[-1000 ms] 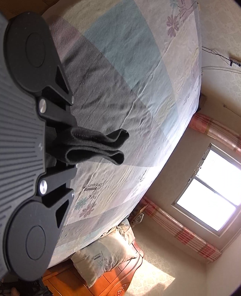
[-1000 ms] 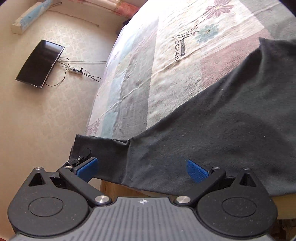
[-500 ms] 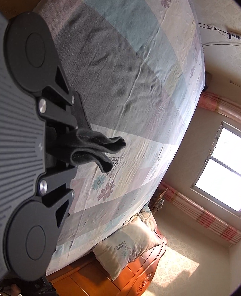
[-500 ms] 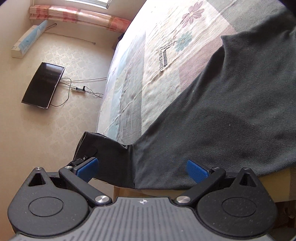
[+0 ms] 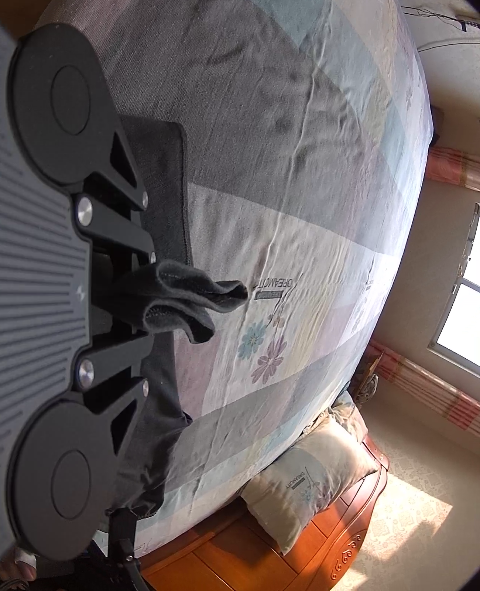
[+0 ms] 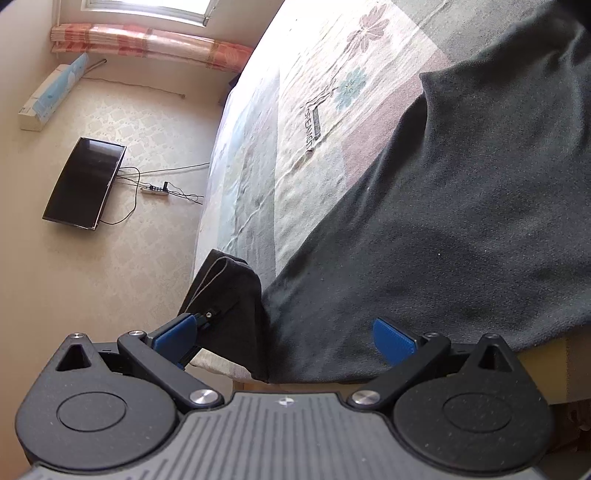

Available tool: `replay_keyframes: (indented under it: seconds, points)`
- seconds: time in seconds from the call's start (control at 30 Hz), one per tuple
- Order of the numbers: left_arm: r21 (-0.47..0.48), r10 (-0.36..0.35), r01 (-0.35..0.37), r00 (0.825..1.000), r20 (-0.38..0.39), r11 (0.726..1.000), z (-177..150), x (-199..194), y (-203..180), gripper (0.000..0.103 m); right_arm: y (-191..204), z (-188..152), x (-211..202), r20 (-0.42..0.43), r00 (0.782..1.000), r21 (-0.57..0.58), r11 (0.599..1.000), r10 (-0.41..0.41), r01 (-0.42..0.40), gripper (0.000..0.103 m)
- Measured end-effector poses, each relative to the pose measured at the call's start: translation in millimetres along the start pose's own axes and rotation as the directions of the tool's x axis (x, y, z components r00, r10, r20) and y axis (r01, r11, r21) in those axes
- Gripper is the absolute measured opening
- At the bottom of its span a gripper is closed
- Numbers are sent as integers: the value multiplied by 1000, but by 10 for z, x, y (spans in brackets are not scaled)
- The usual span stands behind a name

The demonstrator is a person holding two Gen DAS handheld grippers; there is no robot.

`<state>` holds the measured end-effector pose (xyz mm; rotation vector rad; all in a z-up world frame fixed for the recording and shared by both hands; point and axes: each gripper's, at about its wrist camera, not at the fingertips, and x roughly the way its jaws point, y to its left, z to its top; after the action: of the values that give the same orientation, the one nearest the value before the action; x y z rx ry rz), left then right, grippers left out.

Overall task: Fold clothes
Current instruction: 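Lower the folded edge onto the pants and open the left tool, then press the folded flap of the sweatpants flat with the open left tool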

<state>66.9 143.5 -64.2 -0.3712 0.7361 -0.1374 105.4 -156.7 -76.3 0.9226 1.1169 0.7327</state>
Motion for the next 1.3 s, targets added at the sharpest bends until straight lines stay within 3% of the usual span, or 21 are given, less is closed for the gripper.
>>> replay_keyframes:
  seconds: [0.37, 0.57, 0.63, 0.73, 0.87, 1.0, 1.13, 1.3]
  points:
    - [7, -7, 8, 995, -97, 1000, -166, 255, 30, 6, -30, -28, 79, -18, 1000, 14, 1000, -13, 13, 103]
    - [-19, -67, 66, 991, -117, 998, -173, 187, 12, 25, -44, -37, 92, -22, 999, 18, 1000, -24, 24, 103]
    - [2, -108, 109, 988, -110, 994, -152, 97, -43, 36, -47, -40, 97, -24, 999, 15, 999, -30, 30, 103]
    - [24, -173, 175, 981, -90, 984, -92, -51, -70, 44, -11, -49, 127, -36, 998, -12, 998, -55, 54, 103]
    - [18, -138, 139, 989, -58, 990, 8, -112, 66, 52, 143, -71, 231, -63, 993, -111, 990, -99, 92, 103]
    - [-110, -83, 72, 991, -101, 991, -6, 131, 465, 52, 369, -125, 429, -113, 987, -215, 973, -115, 89, 103]
    - [-231, -90, 57, 987, -135, 971, -129, 313, 748, 52, 599, -215, 701, -190, 975, -298, 953, -114, 53, 103]
    - [-199, -67, 41, 990, -127, 979, -71, 194, 717, 52, 778, -338, 1005, -257, 958, -357, 933, -131, 32, 103]
